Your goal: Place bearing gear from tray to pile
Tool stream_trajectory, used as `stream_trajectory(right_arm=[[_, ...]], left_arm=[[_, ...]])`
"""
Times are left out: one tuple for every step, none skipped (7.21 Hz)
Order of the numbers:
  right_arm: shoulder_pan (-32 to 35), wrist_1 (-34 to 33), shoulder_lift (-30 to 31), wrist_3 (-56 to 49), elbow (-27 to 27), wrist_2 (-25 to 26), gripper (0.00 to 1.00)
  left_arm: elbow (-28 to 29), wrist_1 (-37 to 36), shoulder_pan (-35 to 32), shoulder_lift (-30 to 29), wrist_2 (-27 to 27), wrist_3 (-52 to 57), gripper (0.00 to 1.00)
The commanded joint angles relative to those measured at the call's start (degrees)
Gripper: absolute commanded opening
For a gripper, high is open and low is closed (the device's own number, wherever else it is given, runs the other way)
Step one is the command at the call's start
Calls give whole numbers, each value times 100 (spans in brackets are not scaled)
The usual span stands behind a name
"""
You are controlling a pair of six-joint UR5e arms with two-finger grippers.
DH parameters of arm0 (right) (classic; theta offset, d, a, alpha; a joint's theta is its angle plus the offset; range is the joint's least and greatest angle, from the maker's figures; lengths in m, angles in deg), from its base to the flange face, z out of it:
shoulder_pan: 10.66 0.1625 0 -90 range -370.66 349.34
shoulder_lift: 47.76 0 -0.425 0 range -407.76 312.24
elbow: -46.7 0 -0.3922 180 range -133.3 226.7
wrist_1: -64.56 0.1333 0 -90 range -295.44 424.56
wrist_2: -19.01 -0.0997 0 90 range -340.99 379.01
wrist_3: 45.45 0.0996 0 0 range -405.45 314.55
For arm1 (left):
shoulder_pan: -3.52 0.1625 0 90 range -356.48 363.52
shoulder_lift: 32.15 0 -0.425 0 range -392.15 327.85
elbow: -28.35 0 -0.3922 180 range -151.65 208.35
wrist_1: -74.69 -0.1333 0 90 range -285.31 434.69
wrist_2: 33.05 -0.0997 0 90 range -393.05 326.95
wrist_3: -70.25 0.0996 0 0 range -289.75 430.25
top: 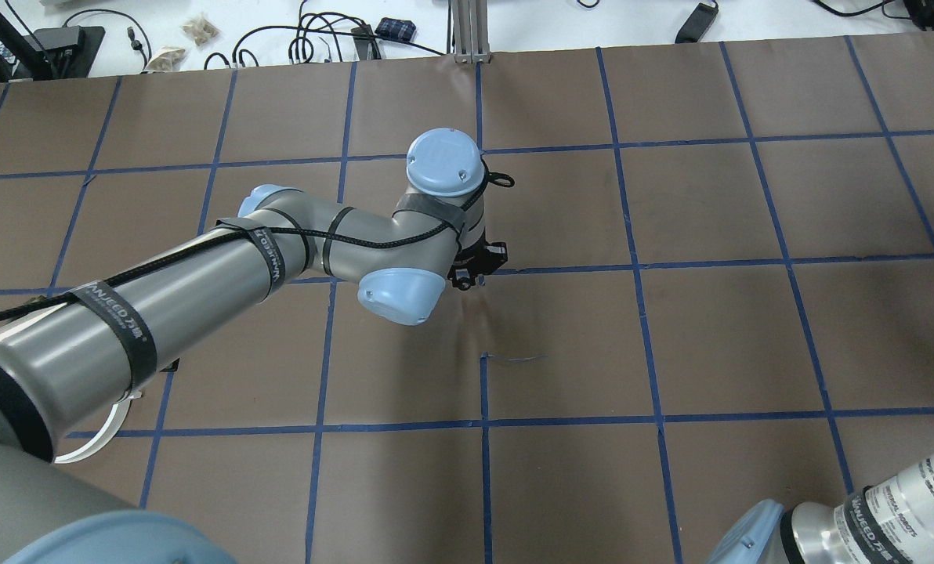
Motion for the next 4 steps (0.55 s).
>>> stream_trajectory(right_arm=[[0, 60, 3, -10, 7, 6, 15], [0, 130, 12, -10, 60, 6, 12], [9, 313, 134, 85, 69, -29, 11], [87, 628, 466, 252, 60, -73, 11]], left_arm=[[91, 956, 1036, 665, 9, 1166, 0], [48, 1536, 1616, 947, -34, 1871, 0], [-65, 1524, 2022, 1141, -383, 2887, 0], [-136, 1577, 2453, 1291, -934, 3428, 0]])
